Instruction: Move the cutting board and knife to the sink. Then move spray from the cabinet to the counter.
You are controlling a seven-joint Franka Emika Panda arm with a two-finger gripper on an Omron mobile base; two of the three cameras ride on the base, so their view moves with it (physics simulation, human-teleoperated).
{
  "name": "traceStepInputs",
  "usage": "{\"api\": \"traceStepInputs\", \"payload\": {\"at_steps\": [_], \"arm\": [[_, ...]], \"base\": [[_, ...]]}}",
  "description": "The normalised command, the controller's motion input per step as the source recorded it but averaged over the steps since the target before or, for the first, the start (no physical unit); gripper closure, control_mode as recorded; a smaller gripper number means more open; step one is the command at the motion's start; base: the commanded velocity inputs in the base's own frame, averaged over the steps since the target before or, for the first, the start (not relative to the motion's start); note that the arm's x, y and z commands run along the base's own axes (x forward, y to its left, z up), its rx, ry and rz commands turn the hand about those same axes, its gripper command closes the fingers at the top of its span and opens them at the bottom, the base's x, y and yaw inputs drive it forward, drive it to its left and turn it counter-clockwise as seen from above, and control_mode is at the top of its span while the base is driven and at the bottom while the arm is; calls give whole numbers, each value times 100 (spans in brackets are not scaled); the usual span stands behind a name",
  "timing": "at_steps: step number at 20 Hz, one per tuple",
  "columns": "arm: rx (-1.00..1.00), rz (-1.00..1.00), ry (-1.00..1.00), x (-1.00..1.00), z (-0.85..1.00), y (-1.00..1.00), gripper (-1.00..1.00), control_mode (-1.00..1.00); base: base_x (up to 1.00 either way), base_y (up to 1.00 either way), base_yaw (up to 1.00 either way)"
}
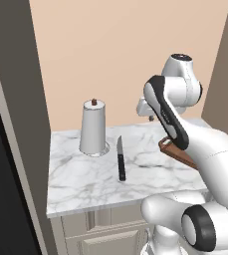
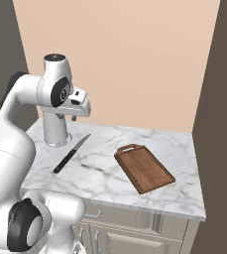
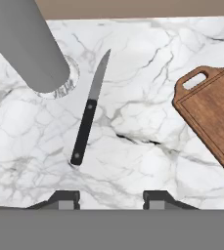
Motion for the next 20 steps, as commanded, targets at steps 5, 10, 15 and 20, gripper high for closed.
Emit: {"api": "traceStepInputs", "payload": {"at_steps": [5,10,15,20], "arm": [[-2,1,-5,-21,0,12,-100,-100],[-1,0,-3,-41,0,8,-100,-100],[0,0,0,-39,-3,9,-100,-100],[0,0,1,-30,-16,22,-100,-100]], "base": [[0,0,0],[0,0,0],[0,0,0],[0,0,0]]}}
